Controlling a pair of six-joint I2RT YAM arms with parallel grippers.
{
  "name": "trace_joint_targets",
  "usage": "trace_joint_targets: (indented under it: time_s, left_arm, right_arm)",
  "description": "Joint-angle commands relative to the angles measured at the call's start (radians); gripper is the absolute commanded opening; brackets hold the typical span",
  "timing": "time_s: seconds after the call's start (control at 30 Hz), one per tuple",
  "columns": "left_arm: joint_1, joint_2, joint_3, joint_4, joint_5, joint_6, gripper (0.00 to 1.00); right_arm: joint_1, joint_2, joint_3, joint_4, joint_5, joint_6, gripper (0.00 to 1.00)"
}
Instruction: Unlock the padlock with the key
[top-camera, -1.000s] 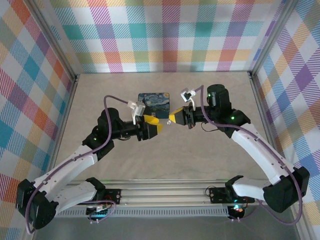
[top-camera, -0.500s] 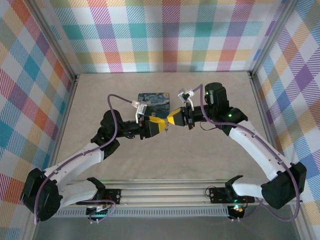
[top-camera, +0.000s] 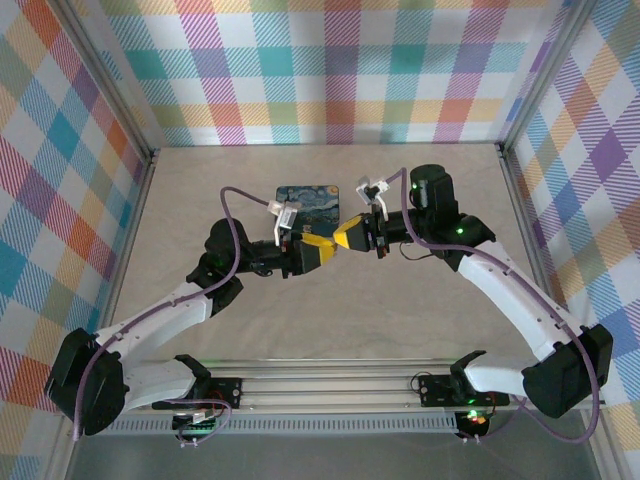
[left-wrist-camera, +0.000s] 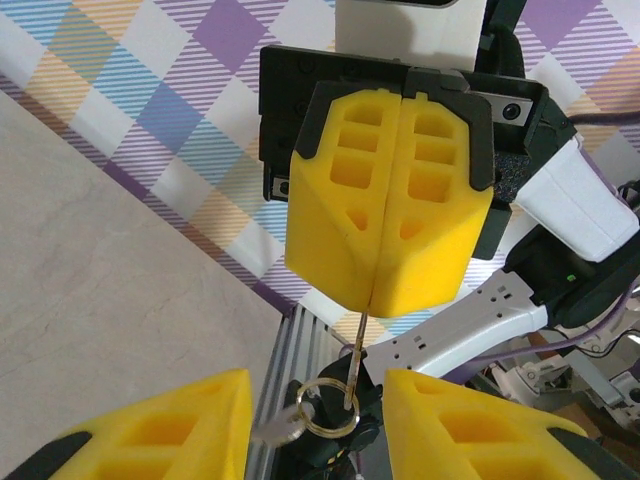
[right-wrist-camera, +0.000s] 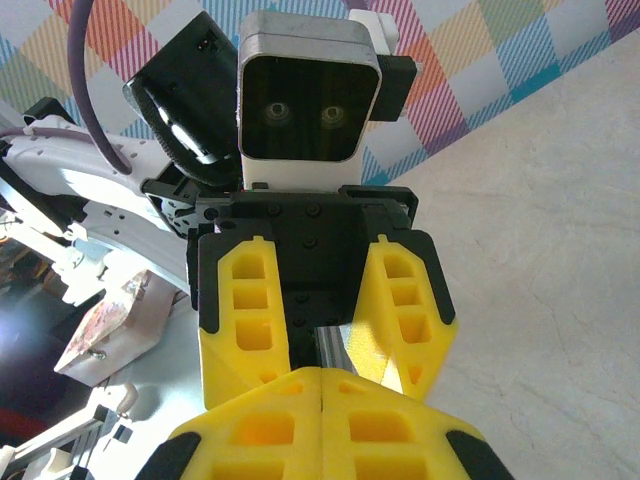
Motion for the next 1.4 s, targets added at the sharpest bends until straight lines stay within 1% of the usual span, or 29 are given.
trace_joint_targets:
  time_s: [0.0,0.2,0.67,0.73,0.8,0.87,0.93,1.0,1.17,1.23,1.27,1.3,1.37]
  left_arm:
    - [0.004,0.003,0.006,0.048,0.029,-0.005,0.38]
    - [0.003,0.009,0.012,0.046,0.036,-0.002,0.36]
    - [0.001,-0.003,0.023,0.009,0.023,0.018,0.22]
    - [0.001,-0.005,0.023,0.008,0.021,0.020,0.22]
    - [0.001,-0.011,0.021,0.005,0.016,0.019,0.27]
    - [0.002,-0.018,0.019,0.003,0.008,0.020,0.34]
    - [0.001,-0.022,0.020,0.000,0.008,0.023,0.35]
    - [0.001,-0.021,0.023,-0.006,0.013,0.026,0.30]
    - [-0.001,-0.023,0.023,-0.011,0.020,0.030,0.14]
    - [-0.001,-0.031,0.022,-0.022,0.011,0.040,0.05]
    - [0.000,-0.037,0.020,-0.040,0.001,0.052,0.00]
    - [0.001,-0.046,0.020,-0.075,-0.015,0.072,0.00]
    - [0.004,-0.072,0.018,-0.182,-0.066,0.122,0.00]
  right_arm:
    - [-0.004,0.008,0.026,0.031,-0.034,0.002,0.00]
    - [-0.005,0.012,0.024,0.043,-0.035,0.016,0.00]
    - [0.009,0.021,0.017,0.054,-0.033,0.028,0.00]
    - [0.011,0.021,0.016,0.056,-0.032,0.030,0.00]
    - [0.013,0.023,0.015,0.059,-0.031,0.032,0.00]
    - [0.015,0.025,0.012,0.062,-0.028,0.034,0.00]
    - [0.016,0.024,0.009,0.067,-0.026,0.038,0.00]
    - [0.015,0.024,0.006,0.074,-0.023,0.041,0.00]
    - [0.018,0.026,0.000,0.095,-0.023,0.060,0.00]
    - [0.019,0.027,-0.003,0.105,-0.008,0.071,0.00]
    - [0.019,0.028,-0.007,0.109,0.020,0.084,0.00]
    - [0.019,0.027,-0.011,0.106,0.057,0.099,0.04]
    - [0.019,0.029,-0.014,0.092,0.141,0.124,0.28]
